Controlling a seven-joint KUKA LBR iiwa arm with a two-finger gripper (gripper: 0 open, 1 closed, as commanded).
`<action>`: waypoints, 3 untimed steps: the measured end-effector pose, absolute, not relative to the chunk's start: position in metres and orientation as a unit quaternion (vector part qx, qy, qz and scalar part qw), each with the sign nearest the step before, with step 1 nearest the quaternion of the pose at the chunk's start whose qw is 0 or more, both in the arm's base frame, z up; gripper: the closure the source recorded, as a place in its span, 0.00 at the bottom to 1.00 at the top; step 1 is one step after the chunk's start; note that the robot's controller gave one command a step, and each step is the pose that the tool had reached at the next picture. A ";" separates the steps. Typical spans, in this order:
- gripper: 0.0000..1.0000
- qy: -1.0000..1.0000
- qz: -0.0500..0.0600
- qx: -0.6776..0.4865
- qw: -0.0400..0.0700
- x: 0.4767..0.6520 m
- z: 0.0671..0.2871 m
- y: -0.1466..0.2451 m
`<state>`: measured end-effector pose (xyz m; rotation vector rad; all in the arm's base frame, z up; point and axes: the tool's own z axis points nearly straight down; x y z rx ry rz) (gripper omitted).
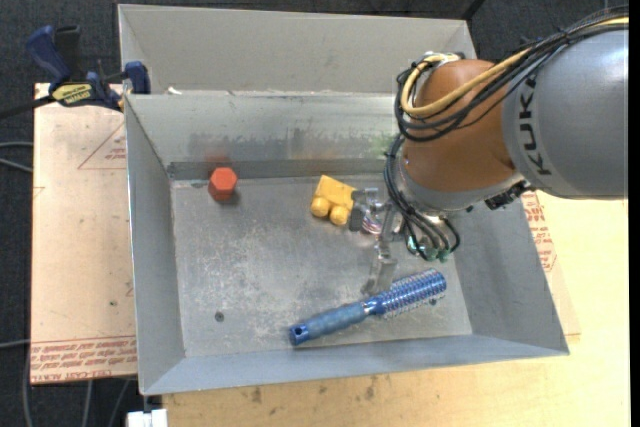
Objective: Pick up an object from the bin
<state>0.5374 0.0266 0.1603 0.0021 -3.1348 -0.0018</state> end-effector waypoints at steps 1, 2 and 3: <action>0.00 -0.992 0.000 0.124 -0.003 0.494 0.069 -0.014; 1.00 -0.992 -0.001 0.125 -0.001 0.493 0.070 -0.013; 1.00 -0.989 0.001 0.147 -0.004 0.493 0.201 -0.026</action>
Offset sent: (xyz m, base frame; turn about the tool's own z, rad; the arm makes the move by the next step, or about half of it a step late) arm -0.0447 -0.0405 -0.0903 -0.2527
